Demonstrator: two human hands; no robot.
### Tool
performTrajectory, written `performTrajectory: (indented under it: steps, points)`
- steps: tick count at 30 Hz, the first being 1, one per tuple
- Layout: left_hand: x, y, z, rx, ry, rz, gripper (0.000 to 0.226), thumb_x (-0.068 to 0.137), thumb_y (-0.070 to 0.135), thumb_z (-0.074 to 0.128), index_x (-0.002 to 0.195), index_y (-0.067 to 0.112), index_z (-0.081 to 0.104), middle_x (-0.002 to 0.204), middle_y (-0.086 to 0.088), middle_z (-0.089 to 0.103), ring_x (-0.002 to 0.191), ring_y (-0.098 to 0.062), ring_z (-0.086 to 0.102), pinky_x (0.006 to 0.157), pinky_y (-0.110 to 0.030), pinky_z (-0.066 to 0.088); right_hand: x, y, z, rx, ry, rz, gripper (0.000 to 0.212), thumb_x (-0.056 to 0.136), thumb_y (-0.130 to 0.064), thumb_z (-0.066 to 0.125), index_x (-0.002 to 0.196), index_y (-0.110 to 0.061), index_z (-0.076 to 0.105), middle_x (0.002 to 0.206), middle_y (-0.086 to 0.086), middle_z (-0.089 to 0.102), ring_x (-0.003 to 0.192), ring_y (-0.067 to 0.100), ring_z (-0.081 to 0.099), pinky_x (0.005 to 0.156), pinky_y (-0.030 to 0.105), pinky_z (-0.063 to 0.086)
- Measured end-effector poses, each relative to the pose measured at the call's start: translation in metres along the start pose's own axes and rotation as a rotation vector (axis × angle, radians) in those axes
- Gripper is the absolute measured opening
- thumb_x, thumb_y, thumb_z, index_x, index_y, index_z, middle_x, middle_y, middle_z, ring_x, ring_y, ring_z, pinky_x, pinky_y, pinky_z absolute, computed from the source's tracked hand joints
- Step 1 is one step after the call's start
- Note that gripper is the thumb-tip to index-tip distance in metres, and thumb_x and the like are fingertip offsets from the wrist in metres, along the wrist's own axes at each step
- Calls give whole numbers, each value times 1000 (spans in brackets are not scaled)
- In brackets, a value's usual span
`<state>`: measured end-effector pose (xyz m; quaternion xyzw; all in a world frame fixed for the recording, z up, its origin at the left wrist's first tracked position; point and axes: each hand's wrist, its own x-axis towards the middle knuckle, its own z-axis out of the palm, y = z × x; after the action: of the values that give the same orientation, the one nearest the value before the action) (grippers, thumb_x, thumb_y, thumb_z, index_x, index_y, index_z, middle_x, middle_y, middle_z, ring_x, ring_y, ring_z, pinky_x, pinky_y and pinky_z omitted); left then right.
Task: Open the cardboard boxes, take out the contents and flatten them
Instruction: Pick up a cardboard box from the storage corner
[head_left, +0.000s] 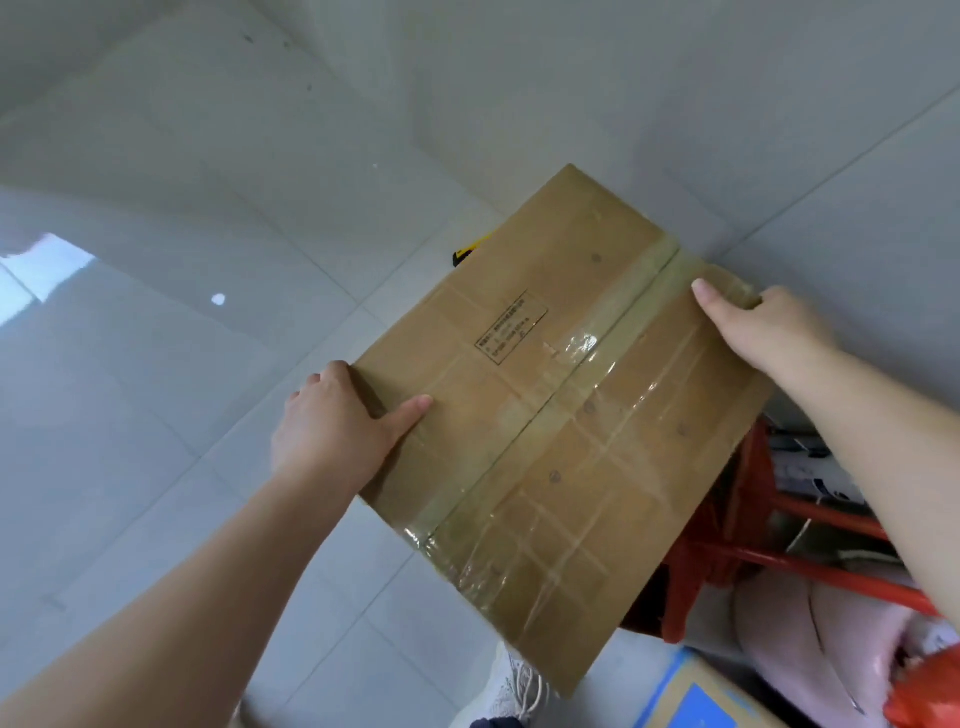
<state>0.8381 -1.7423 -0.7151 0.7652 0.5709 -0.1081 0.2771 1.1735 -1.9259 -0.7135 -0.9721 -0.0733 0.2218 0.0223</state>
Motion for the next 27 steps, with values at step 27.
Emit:
performTrajectory:
  steps: [27]
  points:
    - [48,-482,-202,-160,224,-309,64,67,79,54,97,22,50,95,-2,58,90,-27,54,73,-40,49,-306,-412,191,0,-57,-348,86,82,-74,42,128,-2,50,130,20,55,119,39,51,94,43,42]
